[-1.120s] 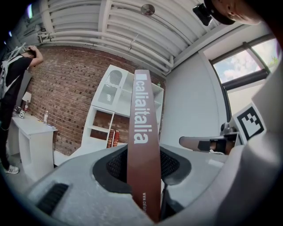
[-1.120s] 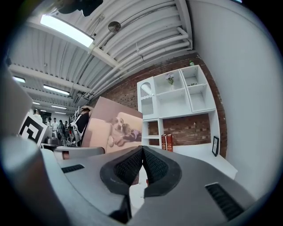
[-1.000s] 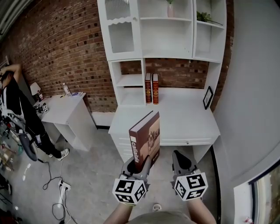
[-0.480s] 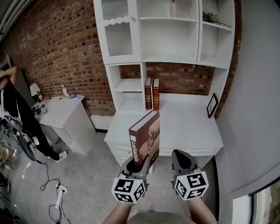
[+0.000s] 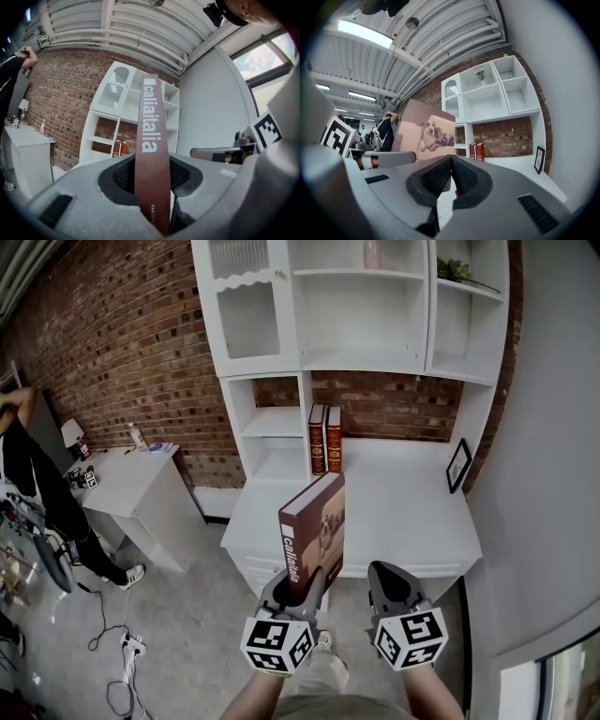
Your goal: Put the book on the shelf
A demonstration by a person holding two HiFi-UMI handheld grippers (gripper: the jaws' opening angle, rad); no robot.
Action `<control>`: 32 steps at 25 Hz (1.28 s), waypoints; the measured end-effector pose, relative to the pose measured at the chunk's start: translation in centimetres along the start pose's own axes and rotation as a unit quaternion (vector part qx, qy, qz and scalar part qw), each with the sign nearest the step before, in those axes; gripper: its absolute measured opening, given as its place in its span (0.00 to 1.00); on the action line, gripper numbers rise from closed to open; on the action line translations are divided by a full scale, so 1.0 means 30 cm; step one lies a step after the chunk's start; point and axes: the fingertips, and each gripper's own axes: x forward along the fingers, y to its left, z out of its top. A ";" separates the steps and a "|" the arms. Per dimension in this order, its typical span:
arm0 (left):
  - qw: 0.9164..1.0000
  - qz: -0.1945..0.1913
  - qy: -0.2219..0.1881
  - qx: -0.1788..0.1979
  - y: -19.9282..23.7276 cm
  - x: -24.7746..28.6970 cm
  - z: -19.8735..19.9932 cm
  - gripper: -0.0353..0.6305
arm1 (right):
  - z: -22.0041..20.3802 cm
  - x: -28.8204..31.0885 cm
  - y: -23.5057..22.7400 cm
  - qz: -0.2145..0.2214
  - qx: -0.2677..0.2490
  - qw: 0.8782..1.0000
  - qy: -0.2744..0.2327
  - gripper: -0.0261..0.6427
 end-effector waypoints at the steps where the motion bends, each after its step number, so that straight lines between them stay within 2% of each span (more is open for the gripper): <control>1: 1.000 -0.001 -0.002 0.000 0.006 0.005 -0.008 0.27 | -0.009 0.004 -0.001 -0.001 -0.002 1.000 -0.002 0.05; 6: 1.000 -0.011 -0.012 0.005 0.024 0.039 -0.011 0.27 | -0.024 0.027 -0.016 -0.010 -0.010 1.000 -0.009 0.05; 20: 0.999 -0.037 -0.002 0.020 0.187 0.513 0.210 0.27 | 0.228 0.405 -0.285 -0.037 -0.032 0.998 -0.031 0.05; 32: 0.997 -0.056 -0.024 0.047 0.282 0.840 0.458 0.27 | 0.459 0.672 -0.440 -0.051 -0.037 0.996 -0.063 0.05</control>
